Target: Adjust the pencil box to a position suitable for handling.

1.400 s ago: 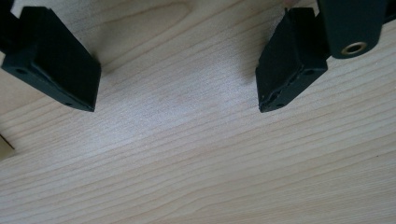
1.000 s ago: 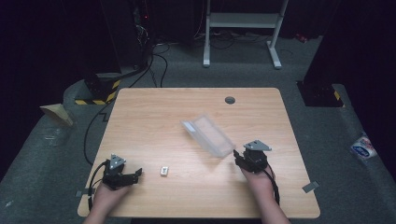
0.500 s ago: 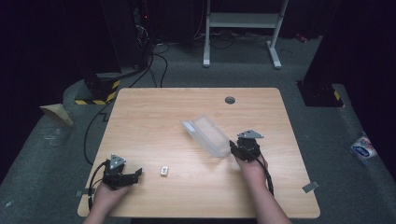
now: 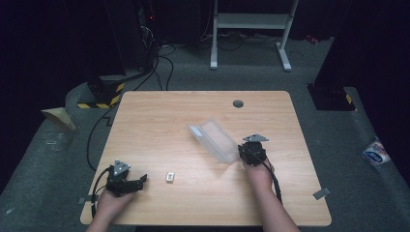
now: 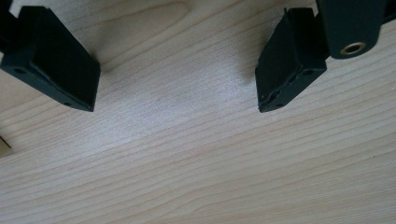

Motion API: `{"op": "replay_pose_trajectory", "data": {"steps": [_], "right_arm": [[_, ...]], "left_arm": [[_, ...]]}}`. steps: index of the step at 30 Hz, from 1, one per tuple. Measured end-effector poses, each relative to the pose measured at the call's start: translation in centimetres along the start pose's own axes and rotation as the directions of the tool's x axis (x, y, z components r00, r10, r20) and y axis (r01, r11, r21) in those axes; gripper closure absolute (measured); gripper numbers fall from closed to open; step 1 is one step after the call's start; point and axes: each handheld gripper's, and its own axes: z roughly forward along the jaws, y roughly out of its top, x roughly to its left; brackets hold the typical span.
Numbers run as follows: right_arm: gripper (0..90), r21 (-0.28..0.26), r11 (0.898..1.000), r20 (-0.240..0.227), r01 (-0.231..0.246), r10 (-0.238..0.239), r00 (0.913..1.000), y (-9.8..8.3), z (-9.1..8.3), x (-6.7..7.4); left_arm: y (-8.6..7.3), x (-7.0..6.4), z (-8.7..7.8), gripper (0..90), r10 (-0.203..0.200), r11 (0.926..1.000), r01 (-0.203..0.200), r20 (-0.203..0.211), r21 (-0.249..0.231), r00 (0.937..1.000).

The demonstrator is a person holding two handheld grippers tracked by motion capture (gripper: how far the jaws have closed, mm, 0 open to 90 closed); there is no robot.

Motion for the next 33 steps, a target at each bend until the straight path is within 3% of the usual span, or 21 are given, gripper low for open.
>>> {"op": "replay_pose_trajectory", "data": {"steps": [17,33], "right_arm": [[82.6,-0.008,1.000,-0.028,-0.006,0.005,0.9996,-1.6,-0.8,0.6],[78.4,-0.044,0.999,-0.084,0.000,-0.003,0.9965,-3.9,-2.9,3.3]], "left_arm": [[0.0,0.0,0.0,14.4,0.001,1.0000,-0.001,0.003,0.001,1.0000],[0.0,0.0,0.0,14.4,0.002,1.0000,-0.002,0.003,0.001,1.0000]]}}
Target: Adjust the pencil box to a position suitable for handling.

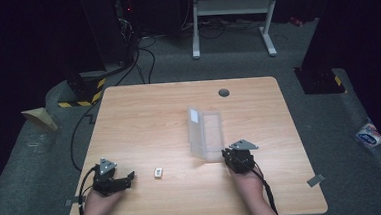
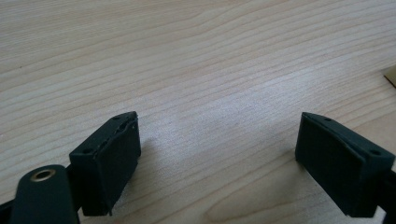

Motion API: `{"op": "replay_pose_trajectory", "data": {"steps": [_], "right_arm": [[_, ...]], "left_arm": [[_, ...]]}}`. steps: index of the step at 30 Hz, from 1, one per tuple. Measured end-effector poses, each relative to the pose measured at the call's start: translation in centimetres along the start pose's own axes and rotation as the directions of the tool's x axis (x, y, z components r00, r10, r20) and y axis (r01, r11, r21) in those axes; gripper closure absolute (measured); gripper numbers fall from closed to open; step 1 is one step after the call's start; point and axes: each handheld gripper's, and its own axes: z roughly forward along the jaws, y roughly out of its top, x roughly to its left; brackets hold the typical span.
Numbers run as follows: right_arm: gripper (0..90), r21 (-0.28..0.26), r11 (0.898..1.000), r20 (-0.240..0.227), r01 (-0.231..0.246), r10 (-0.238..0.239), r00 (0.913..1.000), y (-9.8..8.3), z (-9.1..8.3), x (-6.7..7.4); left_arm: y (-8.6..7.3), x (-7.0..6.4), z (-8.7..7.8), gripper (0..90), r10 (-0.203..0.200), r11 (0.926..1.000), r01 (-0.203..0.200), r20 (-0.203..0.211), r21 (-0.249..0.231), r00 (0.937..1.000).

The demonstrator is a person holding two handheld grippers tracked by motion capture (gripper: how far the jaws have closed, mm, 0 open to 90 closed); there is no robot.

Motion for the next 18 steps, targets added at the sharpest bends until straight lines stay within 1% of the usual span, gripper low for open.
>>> {"op": "replay_pose_trajectory", "data": {"steps": [2,3,4,5,6,7,9,10,11,14,18], "right_arm": [[78.3,-0.005,1.000,-0.006,0.003,-0.003,1.0000,-0.2,-0.2,0.3],[77.8,-0.012,1.000,-0.015,-0.002,0.001,0.9999,-0.4,-0.4,0.7],[77.8,-0.012,1.000,-0.015,-0.002,0.001,0.9999,-0.4,-0.4,0.7],[76.9,-0.016,1.000,-0.023,0.006,-0.007,0.9997,-0.5,-0.7,1.0],[76.9,-0.019,1.000,-0.027,0.009,-0.009,0.9996,-0.5,-0.8,1.3],[76.8,-0.027,1.000,-0.030,0.012,-0.012,0.9995,-0.5,-1.0,1.4],[76.2,-0.034,0.999,-0.037,0.010,-0.012,0.9992,-0.4,-1.2,1.5],[75.8,-0.048,0.999,-0.045,0.012,-0.015,0.9989,-0.4,-1.4,1.7],[75.7,-0.049,0.999,-0.045,0.005,-0.008,0.9990,-0.4,-1.4,1.8],[75.8,-0.050,0.999,-0.042,0.009,-0.011,0.9990,-0.3,-1.3,1.9],[76.9,-0.035,0.999,-0.042,0.003,-0.004,0.9991,-0.4,-0.9,1.7]], "left_arm": [[0.0,0.0,0.0,14.4,0.000,1.0000,0.000,0.000,0.000,1.0000],[0.0,0.0,0.0,14.4,0.000,1.0000,0.000,0.000,0.000,1.0000],[0.0,0.0,0.0,14.5,0.000,1.0000,0.000,0.000,0.000,1.0000],[0.0,0.0,0.0,14.6,-0.001,1.0000,0.001,-0.002,0.000,1.0000],[0.0,0.0,-0.1,14.6,0.007,1.0000,-0.007,-0.004,0.002,1.0000],[-0.1,0.0,-0.1,14.7,0.001,1.0000,-0.001,-0.003,-0.001,1.0000],[-0.1,0.0,-0.1,14.7,0.003,1.0000,-0.003,-0.003,-0.001,1.0000],[-0.1,0.0,-0.1,14.6,0.002,1.0000,-0.002,-0.002,0.000,1.0000],[-0.1,0.0,-0.1,14.6,0.003,1.0000,-0.003,-0.001,0.000,1.0000],[-0.1,0.0,-0.1,14.6,0.008,1.0000,-0.008,-0.002,0.001,1.0000],[-0.1,0.0,-0.1,14.6,0.008,1.0000,-0.008,-0.002,0.000,1.0000]]}}
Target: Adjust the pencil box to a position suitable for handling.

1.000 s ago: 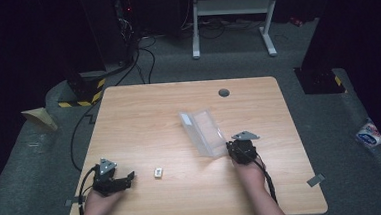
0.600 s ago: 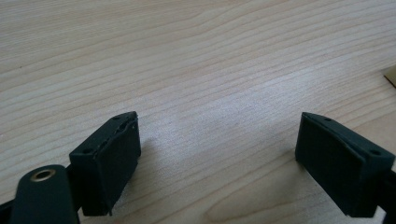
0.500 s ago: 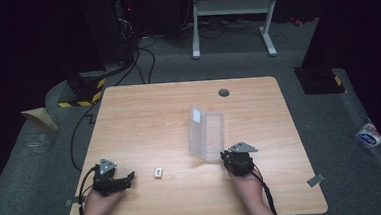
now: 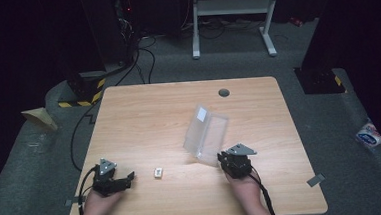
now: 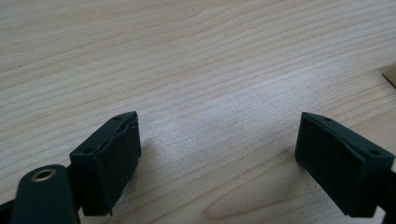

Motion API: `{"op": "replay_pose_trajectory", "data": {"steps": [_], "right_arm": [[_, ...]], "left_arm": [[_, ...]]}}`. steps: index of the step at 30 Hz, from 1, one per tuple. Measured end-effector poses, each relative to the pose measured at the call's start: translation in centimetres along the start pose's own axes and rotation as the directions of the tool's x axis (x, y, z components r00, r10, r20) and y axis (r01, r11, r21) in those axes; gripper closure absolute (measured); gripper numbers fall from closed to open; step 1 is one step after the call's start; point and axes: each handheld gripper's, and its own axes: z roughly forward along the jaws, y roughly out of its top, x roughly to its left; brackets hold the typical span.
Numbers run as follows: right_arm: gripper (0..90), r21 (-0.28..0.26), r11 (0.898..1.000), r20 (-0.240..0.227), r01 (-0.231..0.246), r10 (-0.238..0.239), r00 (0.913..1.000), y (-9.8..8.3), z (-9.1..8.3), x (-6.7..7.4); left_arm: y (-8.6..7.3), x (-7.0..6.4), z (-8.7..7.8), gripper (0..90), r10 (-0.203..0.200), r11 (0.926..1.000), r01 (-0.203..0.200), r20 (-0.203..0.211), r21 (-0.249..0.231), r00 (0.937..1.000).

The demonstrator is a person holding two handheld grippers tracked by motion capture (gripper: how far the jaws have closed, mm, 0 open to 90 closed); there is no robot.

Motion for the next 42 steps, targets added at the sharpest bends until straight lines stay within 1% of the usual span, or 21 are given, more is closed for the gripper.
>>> {"op": "replay_pose_trajectory", "data": {"steps": [4,5,6,11,16,21,24,25,26,28,29,30,31,32,33,34,35,36,40,41,42], "right_arm": [[77.6,0.013,1.000,-0.016,0.011,-0.010,0.9998,-0.1,0.5,0.5],[77.5,0.010,1.000,-0.028,0.016,-0.016,0.9995,-0.1,0.6,1.1],[77.5,0.010,1.000,-0.028,0.016,-0.016,0.9995,-0.1,0.6,1.1],[76.8,0.010,0.999,-0.063,0.041,-0.041,0.9972,0.3,1.3,2.7],[76.5,0.007,0.999,-0.061,0.053,-0.053,0.9968,0.6,1.5,2.6],[75.9,0.011,0.999,-0.031,0.050,-0.049,0.9983,1.3,1.4,1.3],[74.8,0.002,0.999,0.006,0.047,-0.047,0.9989,2.0,1.5,0.3],[74.2,-0.005,0.999,0.034,0.035,-0.035,0.9988,2.5,1.7,-0.6],[74.2,-0.005,0.999,0.034,0.035,-0.035,0.9988,2.5,1.7,-0.6],[72.5,-0.024,1.000,0.069,0.001,0.001,0.9976,3.0,1.6,-2.2],[70.4,-0.031,0.999,0.110,-0.030,0.033,0.9933,3.4,1.7,-3.9],[69.7,-0.031,0.999,0.129,-0.034,0.037,0.9910,3.5,1.8,-4.6],[69.7,-0.031,0.999,0.129,-0.034,0.037,0.9910,3.5,1.8,-4.6],[69.0,-0.025,0.999,0.158,-0.048,0.052,0.9861,3.7,2.0,-6.0],[69.0,-0.024,0.998,0.167,-0.061,0.065,0.9838,3.8,2.2,-6.5],[69.0,-0.024,0.998,0.167,-0.061,0.065,0.9838,3.8,2.2,-6.5],[69.3,-0.028,0.996,0.177,-0.082,0.086,0.9805,4.1,2.4,-7.5],[69.7,-0.027,0.995,0.178,-0.094,0.097,0.9792,4.2,2.6,-7.9],[70.3,-0.019,0.995,0.172,-0.093,0.095,0.9804,4.7,3.3,-8.4],[70.3,0.004,0.996,0.175,-0.089,0.087,0.9808,5.0,3.9,-8.6],[70.3,0.004,0.996,0.175,-0.089,0.087,0.9808,5.0,3.9,-8.6]], "left_arm": [[0.0,0.0,0.0,14.6,-0.005,1.0000,0.005,0.002,-0.001,1.0000],[0.0,0.0,0.0,14.6,-0.004,1.0000,0.004,0.002,-0.001,1.0000],[0.0,0.0,0.0,14.6,-0.004,1.0000,0.004,0.002,-0.001,1.0000],[0.0,0.0,0.0,14.6,-0.003,1.0000,0.003,0.004,0.001,1.0000],[0.0,0.0,0.0,14.6,0.004,1.0000,-0.004,0.001,0.000,1.0000],[0.0,0.0,0.0,14.6,0.002,1.0000,-0.002,0.002,0.000,1.0000],[0.0,0.0,0.0,14.6,-0.003,1.0000,0.003,0.003,-0.001,1.0000],[0.0,0.0,0.0,14.6,-0.003,1.0000,0.003,0.003,-0.001,1.0000],[0.0,0.0,0.0,14.6,-0.003,1.0000,0.003,0.003,-0.001,1.0000],[0.0,0.0,0.0,14.6,-0.002,1.0000,0.002,0.002,0.000,1.0000],[0.0,0.0,0.0,14.6,-0.002,1.0000,0.002,0.003,0.000,1.0000],[0.0,0.0,0.0,14.6,-0.002,1.0000,0.002,0.003,0.000,1.0000],[0.0,0.0,0.0,14.6,-0.003,1.0000,0.003,0.003,-0.001,1.0000],[0.0,0.0,0.0,14.6,-0.003,1.0000,0.003,0.003,-0.001,1.0000],[0.0,0.0,0.0,14.6,-0.003,1.0000,0.003,0.003,-0.001,1.0000],[0.0,0.0,0.0,14.6,-0.003,1.0000,0.003,0.003,-0.001,1.0000],[0.0,0.0,0.0,14.6,-0.003,1.0000,0.003,0.003,-0.001,1.0000],[0.0,0.0,0.0,14.7,-0.003,1.0000,0.003,0.003,-0.001,1.0000],[0.0,0.0,0.0,14.6,-0.003,1.0000,0.003,0.003,-0.001,1.0000],[0.0,-0.1,0.0,14.6,-0.004,1.0000,0.004,0.001,-0.001,1.0000],[0.0,-0.1,0.0,14.6,-0.004,1.0000,0.004,0.000,-0.001,1.0000]]}}
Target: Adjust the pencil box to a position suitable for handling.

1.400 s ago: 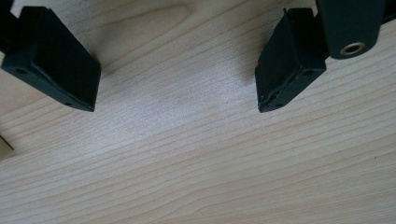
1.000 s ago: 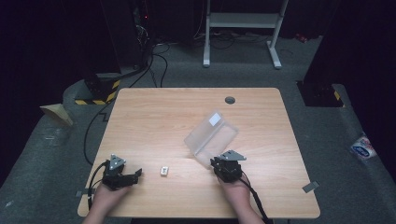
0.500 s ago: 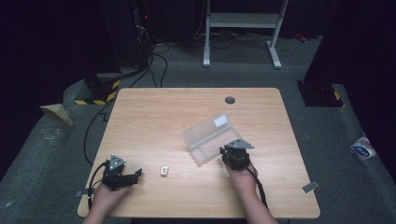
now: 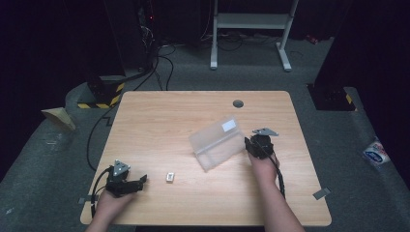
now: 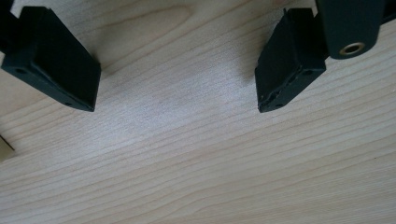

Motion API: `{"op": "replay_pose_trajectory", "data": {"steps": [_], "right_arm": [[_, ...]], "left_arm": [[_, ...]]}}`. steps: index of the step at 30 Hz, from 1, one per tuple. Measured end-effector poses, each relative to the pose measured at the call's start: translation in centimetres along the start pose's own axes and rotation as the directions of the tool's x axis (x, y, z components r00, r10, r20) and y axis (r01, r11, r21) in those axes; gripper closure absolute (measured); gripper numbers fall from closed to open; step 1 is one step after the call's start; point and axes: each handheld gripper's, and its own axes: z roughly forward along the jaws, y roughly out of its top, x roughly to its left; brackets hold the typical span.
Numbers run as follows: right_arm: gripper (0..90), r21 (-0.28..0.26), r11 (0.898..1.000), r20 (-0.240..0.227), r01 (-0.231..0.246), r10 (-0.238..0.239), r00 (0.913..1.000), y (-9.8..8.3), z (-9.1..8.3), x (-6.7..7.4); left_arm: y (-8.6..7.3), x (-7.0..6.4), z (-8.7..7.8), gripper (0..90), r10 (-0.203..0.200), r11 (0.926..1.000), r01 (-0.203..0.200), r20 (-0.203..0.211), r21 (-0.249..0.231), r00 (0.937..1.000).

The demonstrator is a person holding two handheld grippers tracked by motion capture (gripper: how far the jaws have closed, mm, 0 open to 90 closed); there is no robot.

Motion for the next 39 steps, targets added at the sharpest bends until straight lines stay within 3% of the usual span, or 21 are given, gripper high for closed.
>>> {"op": "replay_pose_trajectory", "data": {"steps": [8,25,39], "right_arm": [[75.1,0.058,0.998,0.022,-0.002,0.001,0.9998,-0.3,1.3,-0.4],[76.2,0.049,0.998,-0.028,0.044,-0.042,0.9987,-3.0,-1.7,0.5],[79.3,0.045,0.997,-0.022,0.065,-0.064,0.9977,-3.5,-2.2,1.7]], "left_arm": [[0.0,0.0,0.0,14.7,0.000,1.0000,0.000,0.000,0.000,1.0000],[0.0,0.0,0.0,14.6,0.004,1.0000,-0.004,0.002,0.001,1.0000],[0.0,0.0,0.0,14.6,0.000,1.0000,0.000,0.002,0.000,1.0000]]}}
